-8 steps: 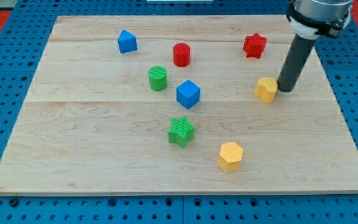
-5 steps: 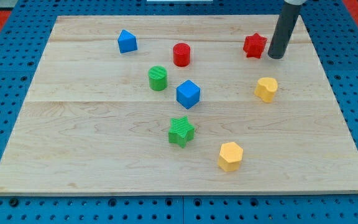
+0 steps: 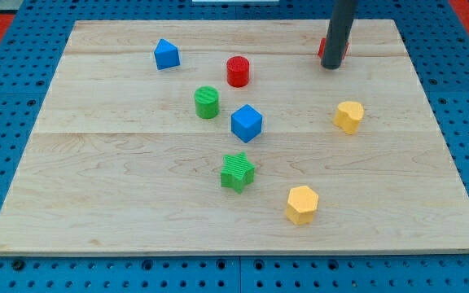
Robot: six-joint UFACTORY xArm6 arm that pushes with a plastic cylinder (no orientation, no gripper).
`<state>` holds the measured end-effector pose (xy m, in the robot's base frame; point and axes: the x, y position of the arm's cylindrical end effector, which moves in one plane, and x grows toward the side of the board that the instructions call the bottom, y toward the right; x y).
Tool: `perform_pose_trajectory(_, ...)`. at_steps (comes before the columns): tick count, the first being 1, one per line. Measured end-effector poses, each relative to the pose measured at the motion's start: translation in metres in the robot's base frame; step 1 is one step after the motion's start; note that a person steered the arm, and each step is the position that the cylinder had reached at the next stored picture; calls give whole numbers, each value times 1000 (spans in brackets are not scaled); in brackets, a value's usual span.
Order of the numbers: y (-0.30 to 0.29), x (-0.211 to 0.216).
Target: Move the red star towards top right
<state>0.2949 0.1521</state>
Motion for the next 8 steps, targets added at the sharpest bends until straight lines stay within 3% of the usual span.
perform_pose_trajectory(1, 17, -11)
perform_pose_trajectory(3, -37, -16)
perform_pose_trajectory(4, -33, -23)
perform_pose_trajectory(6, 61, -42)
perform_pose_trajectory(8, 93, -58)
